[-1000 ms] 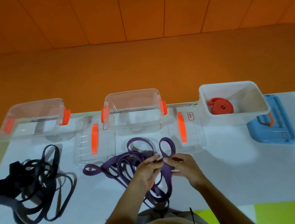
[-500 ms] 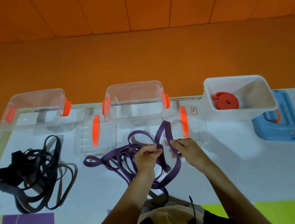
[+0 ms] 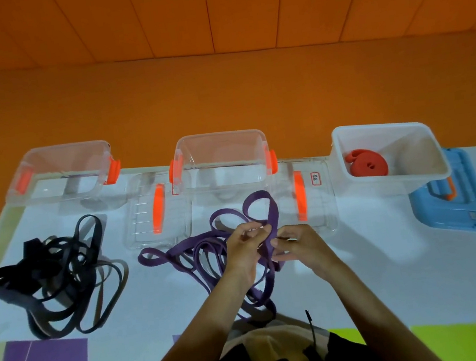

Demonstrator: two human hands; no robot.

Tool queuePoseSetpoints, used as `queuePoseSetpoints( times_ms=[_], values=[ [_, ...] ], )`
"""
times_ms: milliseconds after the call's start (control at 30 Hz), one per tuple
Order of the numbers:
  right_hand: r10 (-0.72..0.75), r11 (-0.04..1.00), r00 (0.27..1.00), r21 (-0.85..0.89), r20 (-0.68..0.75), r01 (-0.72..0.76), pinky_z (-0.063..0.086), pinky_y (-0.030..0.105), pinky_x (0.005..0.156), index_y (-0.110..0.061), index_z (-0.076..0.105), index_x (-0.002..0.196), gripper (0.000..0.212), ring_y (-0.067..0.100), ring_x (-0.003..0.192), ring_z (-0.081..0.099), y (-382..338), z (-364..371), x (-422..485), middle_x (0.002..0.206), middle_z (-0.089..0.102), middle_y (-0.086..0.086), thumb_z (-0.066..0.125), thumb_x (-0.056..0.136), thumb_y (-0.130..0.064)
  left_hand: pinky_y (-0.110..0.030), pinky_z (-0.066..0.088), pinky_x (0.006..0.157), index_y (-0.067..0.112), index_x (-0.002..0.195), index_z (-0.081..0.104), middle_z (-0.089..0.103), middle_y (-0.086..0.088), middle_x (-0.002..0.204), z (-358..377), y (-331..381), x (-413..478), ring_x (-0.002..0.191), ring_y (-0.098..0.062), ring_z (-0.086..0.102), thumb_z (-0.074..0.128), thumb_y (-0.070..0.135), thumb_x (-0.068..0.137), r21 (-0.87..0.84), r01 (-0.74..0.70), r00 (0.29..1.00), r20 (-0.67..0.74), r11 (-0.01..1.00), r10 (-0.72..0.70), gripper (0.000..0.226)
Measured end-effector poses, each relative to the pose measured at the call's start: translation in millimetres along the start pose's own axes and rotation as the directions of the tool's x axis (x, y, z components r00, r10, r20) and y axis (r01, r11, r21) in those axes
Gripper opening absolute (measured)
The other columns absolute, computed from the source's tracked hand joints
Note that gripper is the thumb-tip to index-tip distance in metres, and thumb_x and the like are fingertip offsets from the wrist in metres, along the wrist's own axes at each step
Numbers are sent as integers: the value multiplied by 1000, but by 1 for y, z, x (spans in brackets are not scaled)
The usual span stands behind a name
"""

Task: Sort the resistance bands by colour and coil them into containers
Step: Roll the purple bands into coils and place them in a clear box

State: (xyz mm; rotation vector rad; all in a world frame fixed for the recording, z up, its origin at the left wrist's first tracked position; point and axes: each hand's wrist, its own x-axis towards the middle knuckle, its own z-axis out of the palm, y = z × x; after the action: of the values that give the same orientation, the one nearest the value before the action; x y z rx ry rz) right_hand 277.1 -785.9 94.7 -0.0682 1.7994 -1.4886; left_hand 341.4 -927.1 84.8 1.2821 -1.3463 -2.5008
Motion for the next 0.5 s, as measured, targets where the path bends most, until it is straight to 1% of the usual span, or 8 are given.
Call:
queuePoseSetpoints(
  times_ms=[67,133,167,267,333,400,467,500],
  values=[
    [1,1000,1000,11,2,-1,65,32,73,6,69,105,14,32,81,80,-1,2,-3,104,74,25,76,95,-3,-40,60,74,3,102,71,73,-12,90,-3,-1,-1,86,-27,75,81,1,89,28,-16,999,28,999,16,17],
    [27,996,1000,83,-7,-27,65,36,73,2,60,110,30,33,77,78,0,2,-5,102,74,28,83,90,-5,-48,61,90,3,103,73,73,-16,97,-4,-3,-2,94,-31,74,82,1,89,57,-25,999,30,998,23,17],
    [41,995,999,91,-1,-41,65,36,71,0,57,111,37,31,73,76,1,0,-6,95,75,25,85,89,-9,-51,59,96,2,104,73,73,-19,101,-4,-5,-3,98,-33,72,81,2,89,79,-32,999,28,996,30,17],
    [34,991,998,-128,-45,-40,52,29,63,-9,60,99,38,17,59,59,7,-7,-7,67,65,6,85,90,-37,-53,56,100,6,108,74,75,-24,108,-7,-9,-7,105,-39,72,81,6,91,147,-66,998,31,987,62,18],
    [33,988,991,-143,-128,-51,51,28,68,-14,62,98,43,16,68,60,11,-10,-7,76,65,0,76,91,-54,-51,56,105,10,118,71,74,-27,112,-11,-11,-9,109,-38,74,81,10,92,182,-91,995,51,979,83,28],
    [144,987,974,91,-177,-130,60,34,83,-17,57,118,46,21,95,71,13,-11,-5,106,71,6,70,95,-55,-47,55,109,13,127,68,77,-21,110,-15,-13,-13,109,-30,76,81,14,93,222,-122,989,105,967,101,37],
    [221,923,968,346,-114,-170,61,48,95,-20,48,137,50,31,115,71,14,-12,-4,125,70,13,66,100,-49,-44,55,110,14,130,70,80,-11,108,-19,-13,-17,108,-25,77,80,17,95,283,-165,978,172,945,119,37],
    [219,881,973,444,-80,-161,59,52,97,-19,46,143,51,35,120,70,14,-12,-3,129,70,16,64,103,-45,-45,55,109,13,130,71,81,-10,109,-21,-13,-19,107,-28,77,78,18,96,303,-183,970,212,935,121,35]
  ],
)
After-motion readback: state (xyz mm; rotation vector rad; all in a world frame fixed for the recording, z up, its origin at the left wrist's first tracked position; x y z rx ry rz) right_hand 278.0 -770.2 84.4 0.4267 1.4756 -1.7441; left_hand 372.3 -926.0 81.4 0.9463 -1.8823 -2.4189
